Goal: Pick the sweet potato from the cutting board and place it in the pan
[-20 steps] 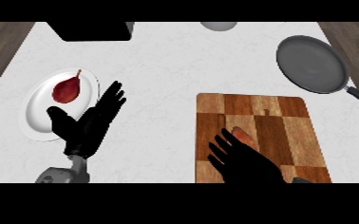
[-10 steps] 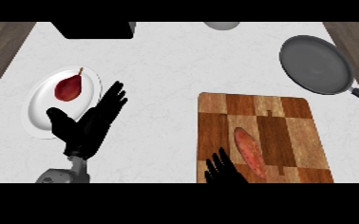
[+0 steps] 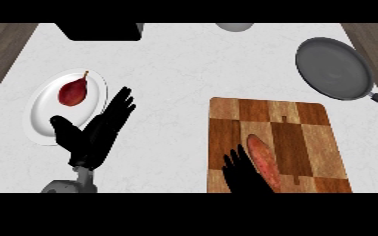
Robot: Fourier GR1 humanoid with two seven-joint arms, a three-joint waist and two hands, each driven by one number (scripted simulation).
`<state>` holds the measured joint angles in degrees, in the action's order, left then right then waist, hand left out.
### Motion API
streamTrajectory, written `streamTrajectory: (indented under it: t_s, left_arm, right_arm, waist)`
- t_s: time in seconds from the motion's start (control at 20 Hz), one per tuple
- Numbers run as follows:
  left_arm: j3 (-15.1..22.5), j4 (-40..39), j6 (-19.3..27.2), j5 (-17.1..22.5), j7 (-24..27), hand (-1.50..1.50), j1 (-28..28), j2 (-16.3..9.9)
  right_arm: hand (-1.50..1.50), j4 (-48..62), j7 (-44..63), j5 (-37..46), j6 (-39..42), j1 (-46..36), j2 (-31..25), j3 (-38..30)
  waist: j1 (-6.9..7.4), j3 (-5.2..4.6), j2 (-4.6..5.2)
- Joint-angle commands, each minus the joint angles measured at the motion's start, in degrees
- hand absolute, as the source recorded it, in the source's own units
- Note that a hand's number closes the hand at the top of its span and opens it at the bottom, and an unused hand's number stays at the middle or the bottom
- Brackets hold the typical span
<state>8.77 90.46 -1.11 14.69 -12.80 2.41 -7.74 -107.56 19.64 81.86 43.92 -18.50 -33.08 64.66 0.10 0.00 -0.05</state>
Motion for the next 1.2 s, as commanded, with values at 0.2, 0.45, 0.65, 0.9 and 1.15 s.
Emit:
streamTrajectory:
  t_s: [0.2, 0.45, 0.65, 0.9, 1.15]
  left_arm:
    - [-2.73, -3.06, -1.0, -0.8, 0.58, 0.0, 2.32, 0.35]
    - [-3.65, -2.0, -2.58, 0.2, -0.68, 0.0, 2.65, 0.25]
    - [-3.24, -1.4, -2.78, -0.37, -1.09, 0.0, 1.58, 0.82]
    - [-1.17, 3.5, -3.26, -0.98, -0.66, 0.0, -4.35, 1.19]
    - [-3.02, 0.5, -2.02, -1.58, 0.25, 0.0, -0.56, 1.26]
  right_arm:
    - [-1.5, 4.24, -8.82, 3.46, -8.05, 0.66, -3.93, -6.41]
    - [-1.5, 13.02, -8.86, 8.52, -12.3, 1.22, 2.38, -6.58]
    - [1.5, 14.52, -14.27, 8.76, -17.23, 0.65, 1.37, -9.76]
    - [1.5, 14.19, -18.36, 12.93, -23.6, 0.04, -1.45, -7.23]
    - [1.5, 18.56, -8.91, -0.53, -21.5, 4.99, 9.47, -25.98]
  waist:
    - [-0.02, 0.0, 0.04]
    - [0.06, 0.01, 0.07]
    - [0.06, 0.01, 0.08]
    - [0.36, 0.02, -0.01]
    - [-1.53, 0.24, 0.46]
